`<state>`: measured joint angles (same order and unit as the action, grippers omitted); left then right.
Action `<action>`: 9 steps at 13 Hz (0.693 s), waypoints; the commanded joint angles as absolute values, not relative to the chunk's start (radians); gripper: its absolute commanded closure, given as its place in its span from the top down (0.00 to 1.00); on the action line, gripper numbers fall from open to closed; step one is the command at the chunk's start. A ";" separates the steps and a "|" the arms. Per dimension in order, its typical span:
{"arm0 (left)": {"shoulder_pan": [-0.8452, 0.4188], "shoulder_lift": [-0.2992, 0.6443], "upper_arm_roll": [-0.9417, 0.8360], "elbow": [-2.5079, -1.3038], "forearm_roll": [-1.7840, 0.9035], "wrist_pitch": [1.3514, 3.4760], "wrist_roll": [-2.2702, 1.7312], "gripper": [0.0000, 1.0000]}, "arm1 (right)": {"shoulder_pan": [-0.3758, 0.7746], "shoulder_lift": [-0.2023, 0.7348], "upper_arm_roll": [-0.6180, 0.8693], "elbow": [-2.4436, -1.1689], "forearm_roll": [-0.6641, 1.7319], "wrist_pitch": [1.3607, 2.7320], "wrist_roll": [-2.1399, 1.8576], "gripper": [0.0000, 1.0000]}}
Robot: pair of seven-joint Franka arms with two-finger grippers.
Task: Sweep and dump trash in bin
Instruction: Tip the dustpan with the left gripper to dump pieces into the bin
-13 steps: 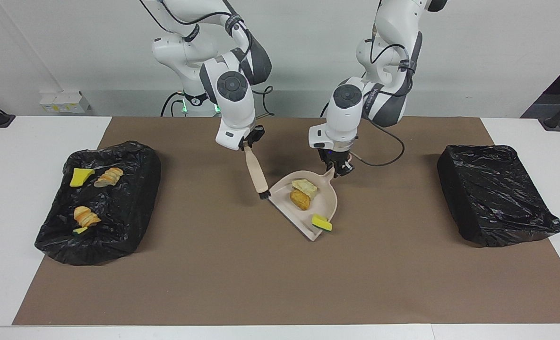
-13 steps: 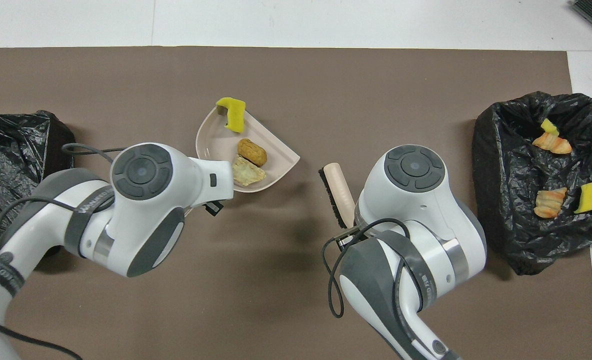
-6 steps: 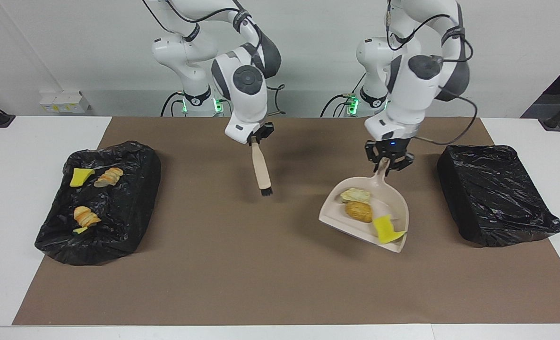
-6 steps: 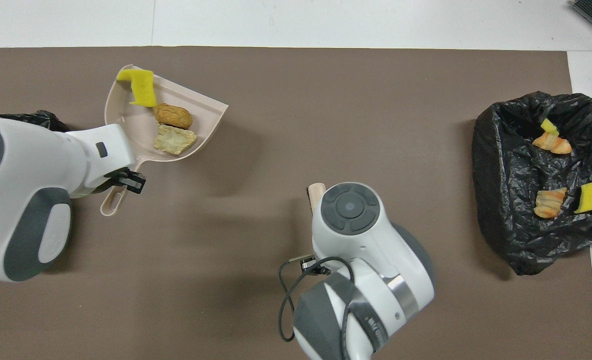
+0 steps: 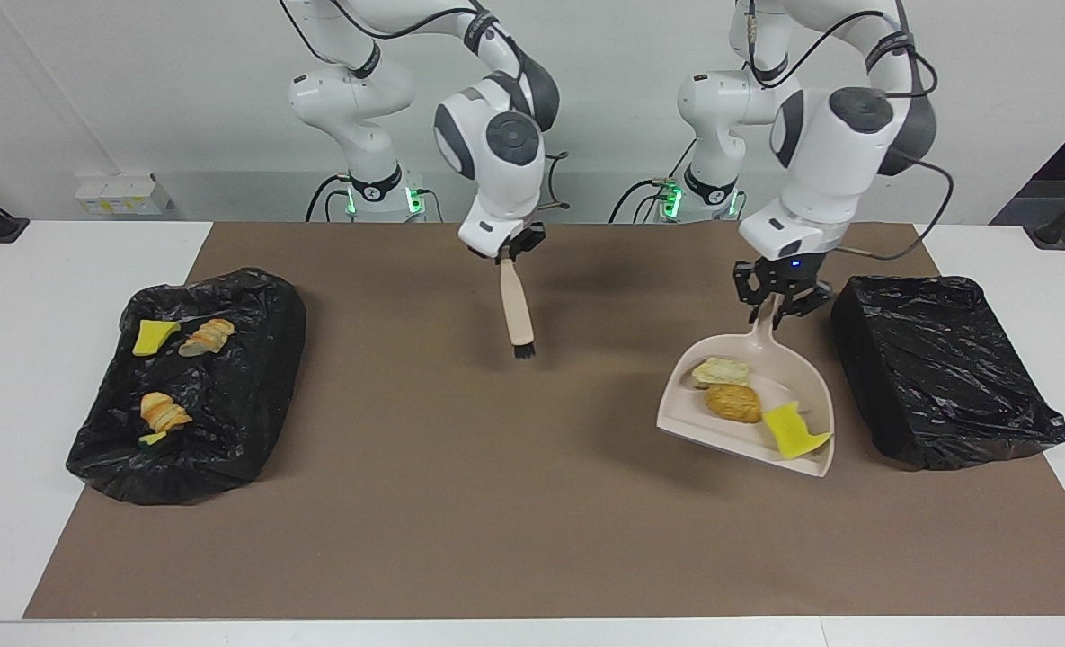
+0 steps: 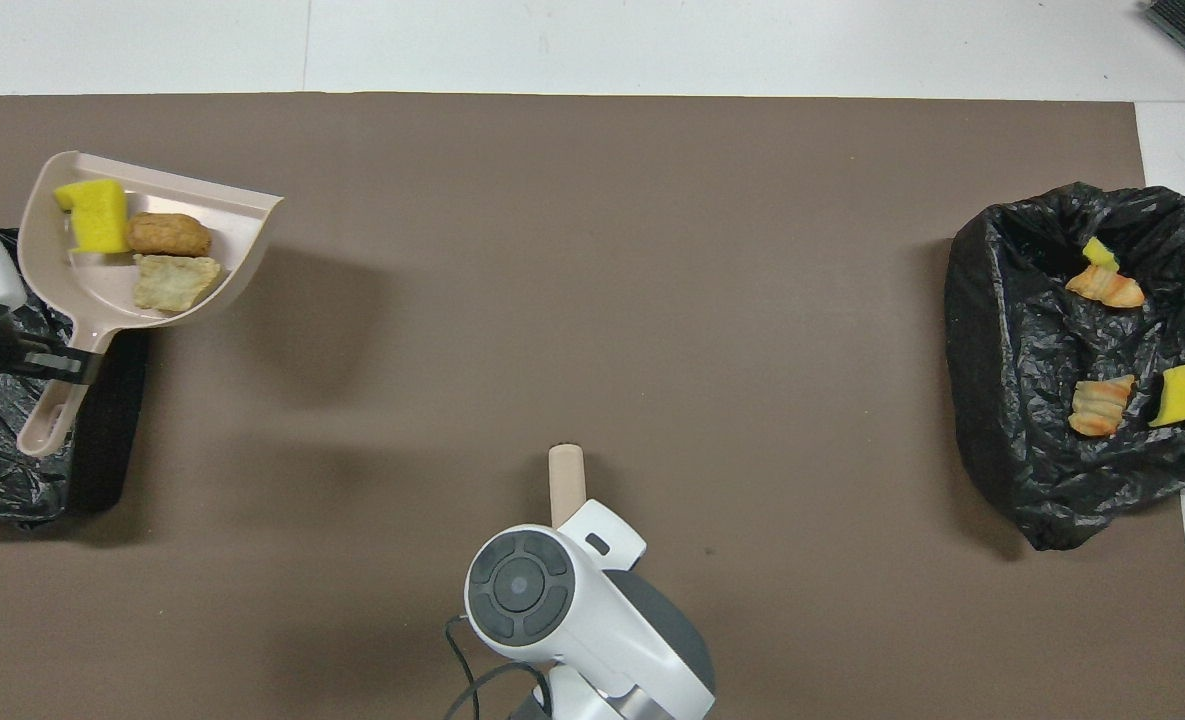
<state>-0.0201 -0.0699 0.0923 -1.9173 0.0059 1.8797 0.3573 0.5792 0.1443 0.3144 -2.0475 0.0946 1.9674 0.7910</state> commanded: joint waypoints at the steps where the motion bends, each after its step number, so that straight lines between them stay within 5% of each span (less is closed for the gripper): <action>1: -0.026 -0.075 0.217 -1.901 -0.002 1.853 0.528 0.00 | 0.598 0.182 0.313 -2.060 0.106 2.020 0.833 0.00; 4: -0.025 -0.074 0.394 -1.907 0.041 1.870 0.834 0.00 | 0.603 0.183 0.313 -2.088 0.106 2.066 0.825 0.00; 6: -0.023 -0.064 0.449 -1.907 0.130 1.902 0.978 0.00 | 0.604 0.181 0.313 -2.077 0.104 2.042 0.821 1.00; 9: -0.023 -0.060 0.456 -1.904 0.360 1.908 1.029 0.00 | 0.595 0.176 0.311 -2.008 0.086 1.933 0.815 1.00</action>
